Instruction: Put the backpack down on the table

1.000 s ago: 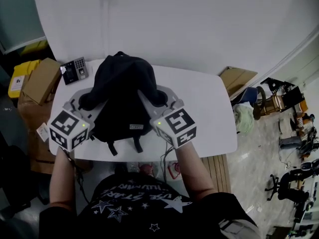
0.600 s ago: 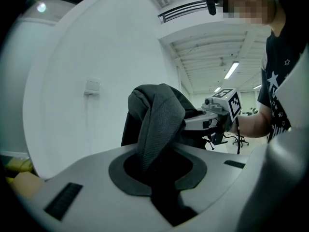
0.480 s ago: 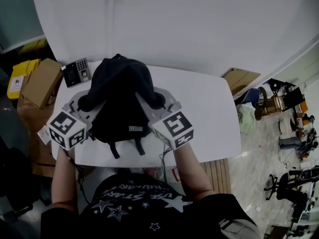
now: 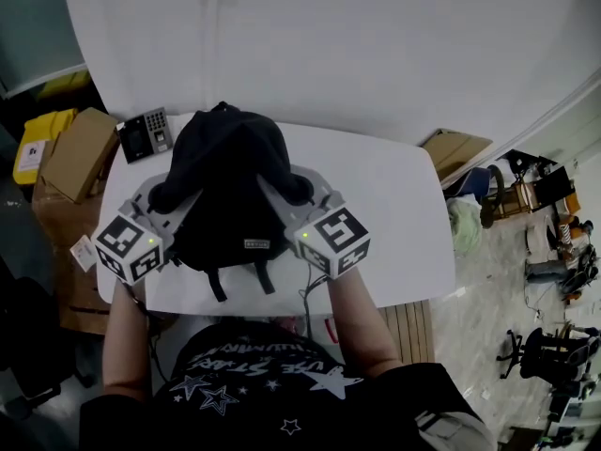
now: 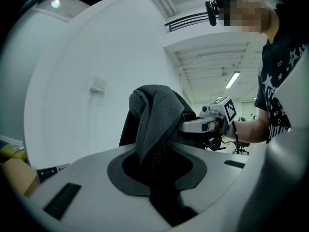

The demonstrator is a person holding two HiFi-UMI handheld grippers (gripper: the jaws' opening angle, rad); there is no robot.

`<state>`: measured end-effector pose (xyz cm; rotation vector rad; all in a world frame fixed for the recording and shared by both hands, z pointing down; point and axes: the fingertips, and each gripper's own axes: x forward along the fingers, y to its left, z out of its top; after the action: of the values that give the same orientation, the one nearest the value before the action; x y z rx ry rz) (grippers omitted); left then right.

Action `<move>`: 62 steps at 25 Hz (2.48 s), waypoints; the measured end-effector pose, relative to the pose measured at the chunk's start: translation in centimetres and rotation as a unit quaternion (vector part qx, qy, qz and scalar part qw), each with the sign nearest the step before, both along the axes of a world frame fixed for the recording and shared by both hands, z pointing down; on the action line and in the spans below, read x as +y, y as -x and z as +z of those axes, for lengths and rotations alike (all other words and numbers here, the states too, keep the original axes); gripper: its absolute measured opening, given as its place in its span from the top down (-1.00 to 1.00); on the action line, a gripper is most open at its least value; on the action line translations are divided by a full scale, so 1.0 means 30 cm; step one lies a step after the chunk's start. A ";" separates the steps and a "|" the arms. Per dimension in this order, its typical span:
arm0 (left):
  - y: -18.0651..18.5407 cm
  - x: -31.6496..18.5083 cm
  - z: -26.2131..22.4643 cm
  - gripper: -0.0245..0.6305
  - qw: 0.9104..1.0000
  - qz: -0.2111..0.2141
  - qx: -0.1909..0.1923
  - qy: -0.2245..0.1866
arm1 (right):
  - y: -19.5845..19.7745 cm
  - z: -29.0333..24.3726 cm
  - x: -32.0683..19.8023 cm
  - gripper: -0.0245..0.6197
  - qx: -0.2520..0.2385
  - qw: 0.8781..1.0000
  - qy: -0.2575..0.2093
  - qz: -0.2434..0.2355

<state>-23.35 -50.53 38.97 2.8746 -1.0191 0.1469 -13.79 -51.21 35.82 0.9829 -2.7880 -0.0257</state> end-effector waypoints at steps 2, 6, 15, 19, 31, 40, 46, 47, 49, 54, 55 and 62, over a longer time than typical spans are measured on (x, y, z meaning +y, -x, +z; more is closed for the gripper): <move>-0.002 0.004 0.000 0.74 1.000 -0.001 0.000 -0.001 | -0.001 -0.001 0.003 0.84 0.001 1.000 -0.005 0.003; -0.002 0.015 -0.002 0.74 1.000 -0.004 -0.004 -0.005 | -0.002 0.000 0.011 0.80 0.000 1.000 -0.002 0.005; -0.008 0.047 0.020 0.18 0.999 -0.025 -0.028 -0.007 | 0.020 0.033 0.073 -0.02 0.034 0.999 -0.001 -0.017; -0.001 0.065 0.024 -0.13 0.998 -0.061 -0.032 -0.015 | -0.015 0.034 0.100 -0.20 0.034 0.999 -0.005 0.001; 0.055 0.167 -0.010 -0.30 0.988 -0.142 -0.048 -0.019 | -0.173 0.002 0.194 -0.22 0.012 0.998 -0.027 0.049; 0.022 0.319 -0.051 -0.29 0.977 -0.196 -0.063 -0.052 | -0.211 -0.002 0.333 -0.20 -0.003 1.000 -0.023 0.009; -0.112 0.444 -0.024 -0.29 0.984 -0.164 -0.068 -0.029 | -0.269 0.011 0.445 -0.03 -0.003 1.000 -0.014 -0.010; -0.131 0.464 -0.022 -0.29 0.984 -0.166 -0.067 -0.028 | -0.282 0.013 0.463 0.00 -0.003 1.000 -0.013 -0.013; -0.166 0.503 -0.017 -0.28 0.982 -0.173 -0.068 -0.030 | -0.306 0.019 0.498 0.00 -0.002 1.000 -0.008 -0.021; -0.244 0.614 0.017 0.12 0.980 -0.188 -0.061 -0.020 | -0.356 0.039 0.602 0.24 -0.001 0.999 -0.003 -0.044; -0.261 0.641 0.022 0.23 0.980 -0.190 -0.060 -0.018 | -0.367 0.037 0.628 0.36 -0.006 0.999 -0.004 -0.048; -0.358 0.815 0.040 0.78 0.977 -0.211 -0.034 -0.004 | -0.514 0.047 0.766 0.82 -0.023 0.999 -0.003 -0.030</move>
<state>-12.62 -26.07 40.16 2.5984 -1.6137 0.2078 1.62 -28.23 37.23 0.9121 -2.8609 -0.0187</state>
